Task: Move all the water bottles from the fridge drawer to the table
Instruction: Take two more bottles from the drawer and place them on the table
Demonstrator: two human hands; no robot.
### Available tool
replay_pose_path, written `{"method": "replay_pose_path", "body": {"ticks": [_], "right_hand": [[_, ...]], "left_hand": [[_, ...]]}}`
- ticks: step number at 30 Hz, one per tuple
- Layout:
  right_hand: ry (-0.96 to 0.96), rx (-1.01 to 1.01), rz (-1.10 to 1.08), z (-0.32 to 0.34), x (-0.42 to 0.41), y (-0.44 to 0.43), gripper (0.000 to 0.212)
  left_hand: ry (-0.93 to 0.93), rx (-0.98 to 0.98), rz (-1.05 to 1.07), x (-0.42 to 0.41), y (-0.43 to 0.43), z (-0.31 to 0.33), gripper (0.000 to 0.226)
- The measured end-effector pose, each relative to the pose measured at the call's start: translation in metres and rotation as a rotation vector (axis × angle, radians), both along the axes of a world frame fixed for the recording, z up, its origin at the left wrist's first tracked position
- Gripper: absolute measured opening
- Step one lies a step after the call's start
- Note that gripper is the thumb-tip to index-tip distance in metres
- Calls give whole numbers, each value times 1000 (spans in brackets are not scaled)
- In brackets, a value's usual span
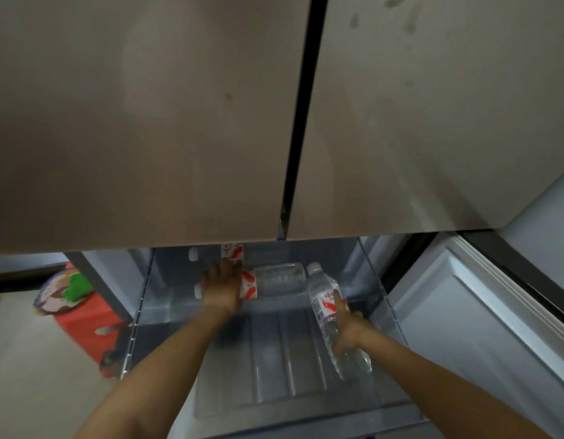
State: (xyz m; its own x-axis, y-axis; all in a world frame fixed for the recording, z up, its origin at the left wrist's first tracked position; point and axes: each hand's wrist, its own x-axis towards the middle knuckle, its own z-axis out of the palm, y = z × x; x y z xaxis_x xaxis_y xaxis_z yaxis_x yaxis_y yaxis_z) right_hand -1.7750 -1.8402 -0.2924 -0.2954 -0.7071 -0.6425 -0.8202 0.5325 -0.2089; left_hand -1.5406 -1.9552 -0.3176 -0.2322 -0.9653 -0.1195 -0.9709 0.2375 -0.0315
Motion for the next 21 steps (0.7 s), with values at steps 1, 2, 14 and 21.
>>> {"method": "replay_pose_path", "body": {"ticks": [1,2,14,21], "right_hand": [[0,-6,-4,0,1,-1,110],[6,-41,-4,1,3,-4,115],[-1,-274,-82,6,16,-38,111],[-200,-550,162,32,33,-7,116]], "left_hand": [[23,23,0,2,4,-1,77],[52,60,9,4,8,0,78],[1,143,21,49,70,65,79],[-447,-84,-296,45,96,139,61]]}}
